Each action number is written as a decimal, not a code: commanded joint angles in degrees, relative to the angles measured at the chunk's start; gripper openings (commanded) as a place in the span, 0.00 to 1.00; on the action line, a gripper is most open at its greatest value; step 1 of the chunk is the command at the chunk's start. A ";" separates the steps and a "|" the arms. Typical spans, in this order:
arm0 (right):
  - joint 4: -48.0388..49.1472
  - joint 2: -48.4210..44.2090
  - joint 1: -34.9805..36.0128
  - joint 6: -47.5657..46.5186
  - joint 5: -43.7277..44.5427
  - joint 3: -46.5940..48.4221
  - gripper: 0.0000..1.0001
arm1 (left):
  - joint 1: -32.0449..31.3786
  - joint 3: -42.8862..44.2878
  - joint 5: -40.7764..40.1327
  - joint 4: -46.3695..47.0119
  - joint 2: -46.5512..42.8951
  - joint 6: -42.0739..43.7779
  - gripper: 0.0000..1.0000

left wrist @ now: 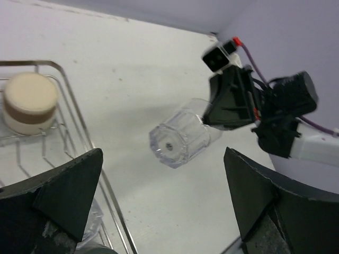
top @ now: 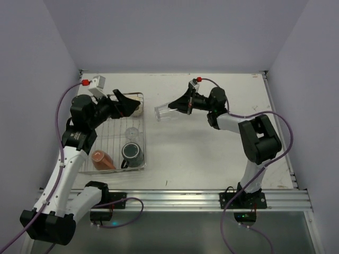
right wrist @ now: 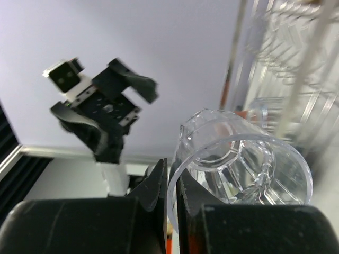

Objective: Unload the cups from the dish rack

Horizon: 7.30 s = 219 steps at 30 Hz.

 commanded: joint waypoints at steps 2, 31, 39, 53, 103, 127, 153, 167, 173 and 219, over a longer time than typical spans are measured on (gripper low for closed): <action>-18.25 -11.49 -5.17 -17.09 4.39 -2.48 0.00 | -0.15 7.80 -19.67 -11.16 2.54 6.60 1.00; -101.53 -3.18 -17.40 -62.21 79.55 24.23 0.00 | -17.11 10.35 -45.20 -32.17 17.06 8.72 0.98; -100.92 -1.51 -17.05 -64.33 81.05 23.18 0.26 | -17.11 9.74 -44.41 -32.17 17.67 8.46 0.98; -100.74 -11.87 -12.83 -64.33 81.22 21.07 0.57 | -17.11 9.30 -42.91 -32.52 17.94 8.64 0.96; -98.99 -29.01 -6.76 -66.61 76.74 14.22 0.59 | -17.02 2.35 -42.74 -24.44 25.49 6.70 0.56; -74.78 -19.53 -0.70 -50.22 16.51 14.93 0.59 | -17.02 12.12 -30.98 -18.31 1.35 10.31 0.00; 13.24 1.22 7.21 20.75 -3.68 9.46 0.57 | -17.02 0.86 -16.28 -0.27 -3.60 6.70 0.00; 23.44 6.14 7.91 26.55 -3.85 12.55 0.00 | -17.02 -0.90 -7.58 2.29 -1.05 4.86 0.12; 24.68 4.48 7.56 24.89 -5.17 10.44 0.00 | -17.02 -0.29 -12.39 -0.53 -0.60 5.65 1.00; -103.64 -0.10 -1.05 -68.72 78.15 28.19 0.00 | -10.52 25.28 -46.51 -22.58 32.17 6.52 1.00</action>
